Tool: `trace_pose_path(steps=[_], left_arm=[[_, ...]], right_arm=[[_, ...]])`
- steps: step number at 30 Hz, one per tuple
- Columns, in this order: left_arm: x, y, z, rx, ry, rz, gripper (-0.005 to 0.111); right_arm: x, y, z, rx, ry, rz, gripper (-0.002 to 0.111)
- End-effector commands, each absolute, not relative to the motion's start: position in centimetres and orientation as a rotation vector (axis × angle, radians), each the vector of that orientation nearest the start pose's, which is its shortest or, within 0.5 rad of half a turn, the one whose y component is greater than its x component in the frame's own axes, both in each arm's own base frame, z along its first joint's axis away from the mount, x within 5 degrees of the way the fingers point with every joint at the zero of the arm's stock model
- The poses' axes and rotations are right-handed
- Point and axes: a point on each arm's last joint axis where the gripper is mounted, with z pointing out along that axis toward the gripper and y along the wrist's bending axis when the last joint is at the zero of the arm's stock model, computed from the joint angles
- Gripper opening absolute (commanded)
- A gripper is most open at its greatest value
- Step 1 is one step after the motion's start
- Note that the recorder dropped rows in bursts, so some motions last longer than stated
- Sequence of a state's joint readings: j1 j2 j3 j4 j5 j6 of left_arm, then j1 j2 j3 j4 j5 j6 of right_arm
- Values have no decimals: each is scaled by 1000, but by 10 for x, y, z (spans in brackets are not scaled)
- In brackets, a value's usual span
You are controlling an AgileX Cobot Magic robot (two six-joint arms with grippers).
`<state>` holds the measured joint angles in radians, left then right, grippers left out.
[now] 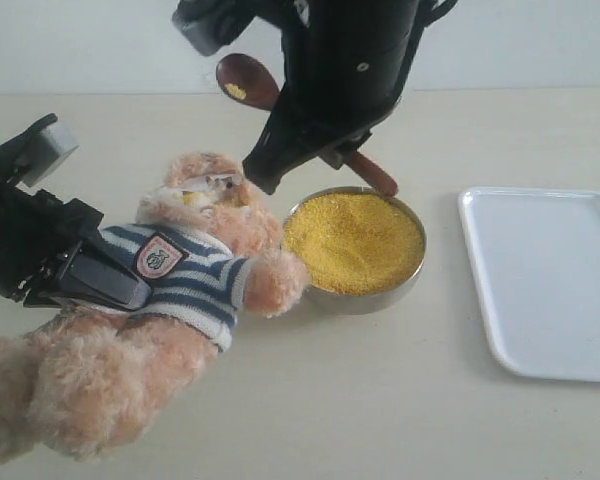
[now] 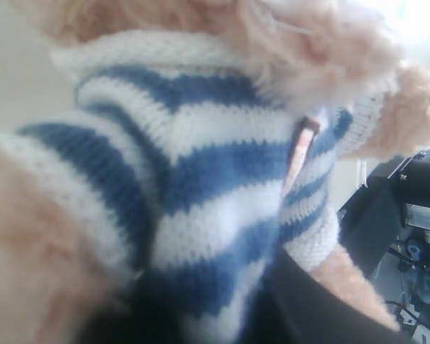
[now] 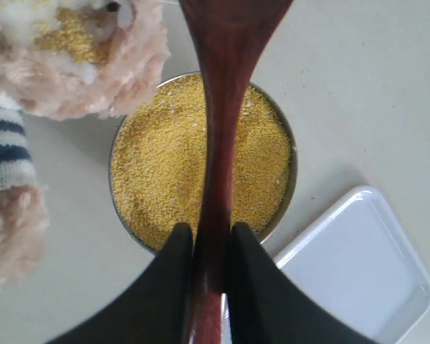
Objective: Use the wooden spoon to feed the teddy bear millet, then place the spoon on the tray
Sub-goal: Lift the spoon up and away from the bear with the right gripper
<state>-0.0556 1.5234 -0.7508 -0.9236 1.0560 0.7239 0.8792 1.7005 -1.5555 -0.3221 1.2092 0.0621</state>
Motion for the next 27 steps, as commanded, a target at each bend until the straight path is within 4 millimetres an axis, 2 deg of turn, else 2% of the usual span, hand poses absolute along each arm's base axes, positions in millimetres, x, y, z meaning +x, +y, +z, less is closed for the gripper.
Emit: trace_pose_path(steps=[1, 6, 18, 22, 27], left_arm=[[235, -78, 202, 307, 2783, -1161, 4], [235, -77, 204, 305, 2769, -1142, 4], [234, -75, 211, 309, 2736, -1097, 4], [233, -73, 213, 312, 2727, -1077, 4], [234, -69, 214, 289, 2720, -1070, 4]], right_arm=[[249, 238, 343, -1071, 2471, -140, -1], [251, 228, 349, -1029, 2478, -134, -1], [253, 225, 351, -987, 2472, -171, -1], [262, 214, 349, -914, 2532, -117, -1], [279, 191, 347, -802, 2615, -27, -1]])
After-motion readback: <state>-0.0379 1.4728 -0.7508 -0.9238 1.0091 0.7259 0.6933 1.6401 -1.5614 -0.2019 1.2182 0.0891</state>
